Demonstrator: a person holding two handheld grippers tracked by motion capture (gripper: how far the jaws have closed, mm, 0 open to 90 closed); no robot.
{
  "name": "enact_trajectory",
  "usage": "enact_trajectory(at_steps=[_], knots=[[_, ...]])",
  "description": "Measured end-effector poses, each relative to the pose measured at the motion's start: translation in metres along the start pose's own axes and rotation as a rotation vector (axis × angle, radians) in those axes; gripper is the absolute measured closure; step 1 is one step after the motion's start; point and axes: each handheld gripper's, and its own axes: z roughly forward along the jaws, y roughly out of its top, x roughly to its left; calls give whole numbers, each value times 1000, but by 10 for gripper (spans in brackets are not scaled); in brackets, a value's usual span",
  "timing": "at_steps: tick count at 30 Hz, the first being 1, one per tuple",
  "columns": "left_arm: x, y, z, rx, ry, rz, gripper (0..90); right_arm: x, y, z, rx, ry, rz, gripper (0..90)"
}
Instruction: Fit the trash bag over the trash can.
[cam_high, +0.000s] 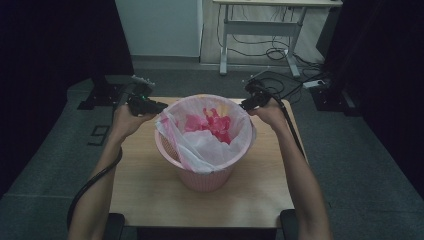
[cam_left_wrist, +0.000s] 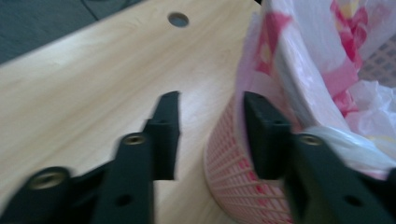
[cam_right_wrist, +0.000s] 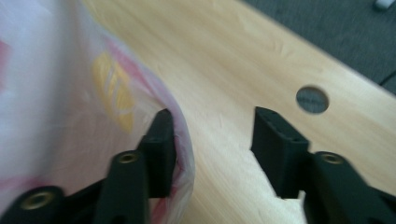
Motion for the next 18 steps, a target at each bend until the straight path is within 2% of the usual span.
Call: enact_trajectory(at_steps=[1, 4, 5, 7, 8, 10, 11, 12, 14, 15, 16, 17, 18], knots=[[-1, 2, -7, -5, 17, 6, 464, 2, 1, -12, -37, -3, -11, 405], [-2, 5, -18, -23, 23, 11, 428, 6, 2, -21, -55, -5, -25, 396], [-2, 7, -27, -39, 30, 18, 382, 12, 3, -33, -72, -25, -44, 382], [-3, 7, -33, -52, 31, 26, 372, 13, 4, -36, -81, -26, -44, 377], [-6, 7, -42, -74, 17, 41, 346, 16, 5, -47, -110, -30, -50, 362], [-8, 6, -46, -81, 4, 48, 323, 19, 5, -54, -133, -19, -51, 346], [-16, 4, -51, -82, -15, 75, 305, 21, 5, -57, -145, -8, -52, 328], [-16, 4, -51, -82, -15, 75, 296, 23, 5, -59, -157, 6, -57, 317], [-27, 0, -56, -80, -40, 111, 290, 25, 5, -60, -161, 18, -61, 309], [-36, -4, -58, -76, -59, 134, 280, 32, 5, -60, -162, 35, -81, 289], [-36, -4, -58, -76, -59, 134, 280, 34, 5, -60, -161, 39, -85, 287], [-46, -7, -60, -67, -81, 161, 280, 36, 6, -58, -157, 45, -94, 283], [-46, -7, -60, -67, -81, 161, 280, 36, 6, -58, -157, 45, -94, 283]])
